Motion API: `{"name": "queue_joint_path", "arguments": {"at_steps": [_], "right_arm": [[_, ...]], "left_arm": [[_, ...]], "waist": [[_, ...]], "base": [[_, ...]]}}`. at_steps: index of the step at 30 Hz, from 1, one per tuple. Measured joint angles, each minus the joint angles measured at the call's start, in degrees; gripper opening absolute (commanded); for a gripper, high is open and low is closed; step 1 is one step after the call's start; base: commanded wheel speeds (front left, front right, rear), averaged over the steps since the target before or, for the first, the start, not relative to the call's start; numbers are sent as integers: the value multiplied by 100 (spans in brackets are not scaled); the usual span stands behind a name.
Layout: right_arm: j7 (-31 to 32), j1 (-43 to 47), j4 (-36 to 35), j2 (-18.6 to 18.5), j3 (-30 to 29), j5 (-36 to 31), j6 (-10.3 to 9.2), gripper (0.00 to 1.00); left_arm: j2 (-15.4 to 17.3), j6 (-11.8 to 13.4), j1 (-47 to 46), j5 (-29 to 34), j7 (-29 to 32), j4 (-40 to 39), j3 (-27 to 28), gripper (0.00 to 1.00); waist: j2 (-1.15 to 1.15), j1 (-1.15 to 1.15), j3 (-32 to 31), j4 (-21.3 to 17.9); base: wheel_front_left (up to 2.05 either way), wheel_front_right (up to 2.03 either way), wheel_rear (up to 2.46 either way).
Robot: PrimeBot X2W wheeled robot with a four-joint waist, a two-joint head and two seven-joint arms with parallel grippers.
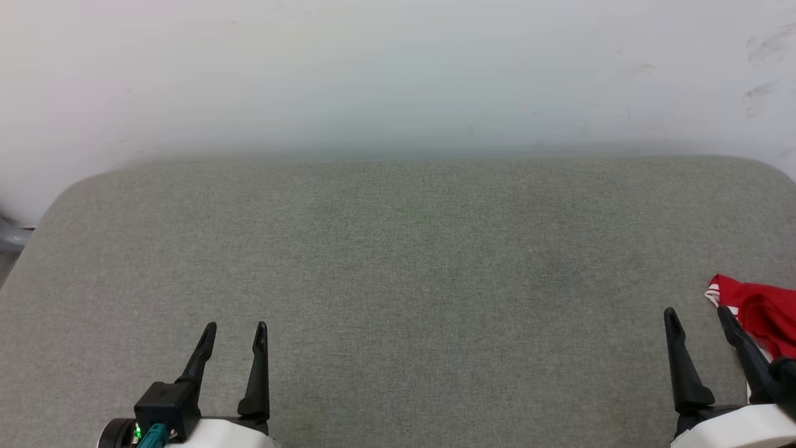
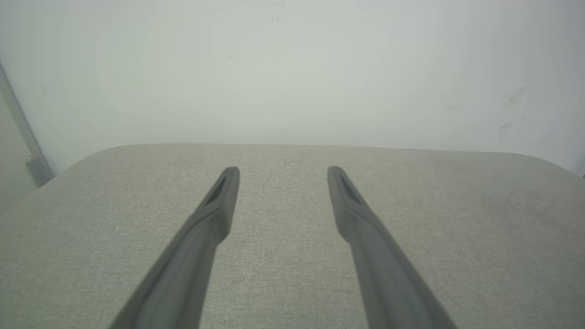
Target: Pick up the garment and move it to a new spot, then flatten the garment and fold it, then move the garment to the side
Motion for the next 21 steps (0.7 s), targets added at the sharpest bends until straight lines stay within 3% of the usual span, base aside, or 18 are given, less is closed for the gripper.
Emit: {"name": "queue_joint_path", "arguments": {"at_steps": [17, 18, 21], "right_arm": [[87, 94, -69, 13, 70, -11, 0, 100], [87, 94, -64, 13, 67, -5, 0, 0], [92, 113, 102, 16, 78, -12, 0, 0]], "left_arm": [[-55, -53, 14, -131, -1, 268, -48, 100], [-57, -68, 4, -132, -2, 285, -48, 0], [-112, -67, 93, -133, 10, 422, -92, 0]], "waist": [[0, 1, -112, 75], [0, 1, -115, 81], [0, 1, -116, 82]], "base": [[0, 0, 0], [0, 0, 0], [0, 0, 0]]}}
